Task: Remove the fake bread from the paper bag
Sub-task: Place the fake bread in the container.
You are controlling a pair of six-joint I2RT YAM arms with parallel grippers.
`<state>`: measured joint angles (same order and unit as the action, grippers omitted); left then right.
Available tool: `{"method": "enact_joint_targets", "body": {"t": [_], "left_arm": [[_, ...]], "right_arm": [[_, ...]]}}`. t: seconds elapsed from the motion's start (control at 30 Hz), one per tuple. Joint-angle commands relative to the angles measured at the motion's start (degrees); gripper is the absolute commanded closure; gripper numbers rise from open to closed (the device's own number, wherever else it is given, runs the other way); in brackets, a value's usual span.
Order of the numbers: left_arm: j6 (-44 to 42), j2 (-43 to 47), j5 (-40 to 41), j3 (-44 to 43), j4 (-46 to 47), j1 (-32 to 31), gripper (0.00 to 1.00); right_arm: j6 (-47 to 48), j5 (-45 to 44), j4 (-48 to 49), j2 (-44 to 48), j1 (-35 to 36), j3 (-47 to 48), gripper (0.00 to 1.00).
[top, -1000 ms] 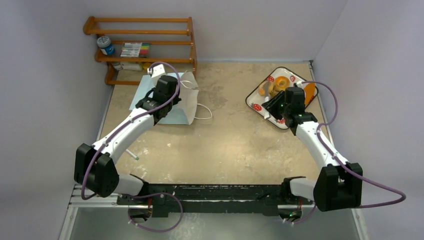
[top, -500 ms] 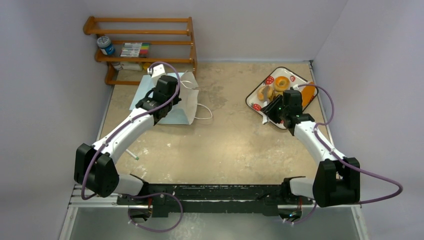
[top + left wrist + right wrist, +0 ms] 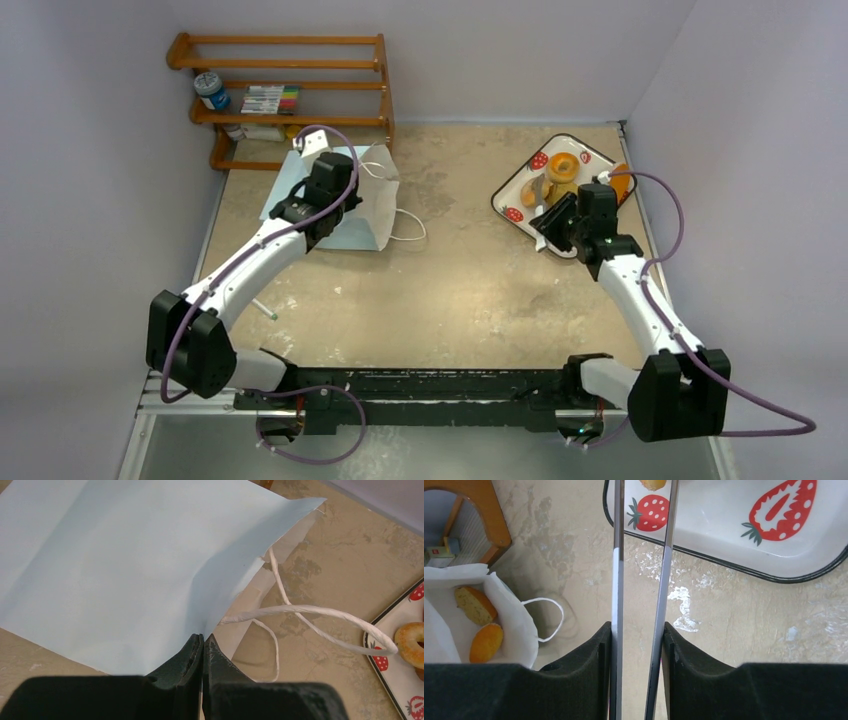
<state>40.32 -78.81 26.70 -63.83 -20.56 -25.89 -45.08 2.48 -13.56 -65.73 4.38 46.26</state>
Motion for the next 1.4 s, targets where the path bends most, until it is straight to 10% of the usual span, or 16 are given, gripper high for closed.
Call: {"method": "enact_joint_targets", "body": {"t": [0.0, 0.8, 1.37], "left_arm": [[2.2, 3.0, -0.7, 0.9, 3.5, 0.3, 1.00], [1.5, 6.0, -1.1, 2.0, 1.6, 0.3, 1.00], [-7.9, 12.8, -13.9, 9.5, 6.7, 0.3, 1.00]], "right_arm": [[1.7, -1.5, -1.3, 3.1, -0.5, 0.5, 0.62], [3.5, -6.1, -4.2, 6.7, -1.4, 2.6, 0.61], [12.7, 8.4, -5.8, 12.5, -0.1, 4.1, 0.65]]}}
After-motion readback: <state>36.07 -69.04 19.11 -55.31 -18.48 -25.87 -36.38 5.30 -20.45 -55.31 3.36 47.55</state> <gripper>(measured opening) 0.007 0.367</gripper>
